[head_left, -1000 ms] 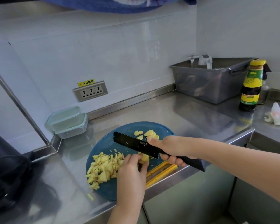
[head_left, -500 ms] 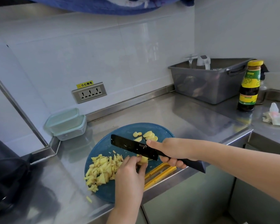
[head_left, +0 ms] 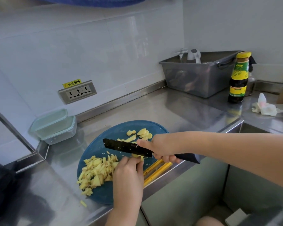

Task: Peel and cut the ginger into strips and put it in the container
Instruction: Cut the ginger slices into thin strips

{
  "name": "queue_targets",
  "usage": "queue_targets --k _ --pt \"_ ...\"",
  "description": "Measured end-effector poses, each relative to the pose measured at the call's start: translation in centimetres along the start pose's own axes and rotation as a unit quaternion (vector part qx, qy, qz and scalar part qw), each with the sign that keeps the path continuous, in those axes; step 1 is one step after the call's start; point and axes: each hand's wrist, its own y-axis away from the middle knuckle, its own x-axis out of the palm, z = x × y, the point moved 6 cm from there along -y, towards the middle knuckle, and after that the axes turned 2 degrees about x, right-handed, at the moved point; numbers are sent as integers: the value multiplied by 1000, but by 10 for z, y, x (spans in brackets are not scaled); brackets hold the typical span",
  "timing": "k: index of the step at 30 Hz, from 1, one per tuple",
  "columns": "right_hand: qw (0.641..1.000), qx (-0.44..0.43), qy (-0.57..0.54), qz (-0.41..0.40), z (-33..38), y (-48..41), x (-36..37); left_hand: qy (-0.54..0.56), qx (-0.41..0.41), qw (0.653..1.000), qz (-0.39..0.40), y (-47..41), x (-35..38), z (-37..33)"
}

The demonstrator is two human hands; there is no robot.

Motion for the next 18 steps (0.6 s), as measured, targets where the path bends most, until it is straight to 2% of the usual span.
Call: queue_targets --k 6,12,18 --pt "997 41 -2 61 0 -5 -1 17 -12 1000 6 0 1 2" --pt "996 36 -7 77 2 -6 -6 37 -26 999 13 0 2 3" --pt "994 74 1 78 4 -10 -1 70 -55 996 12 -4 5 6"
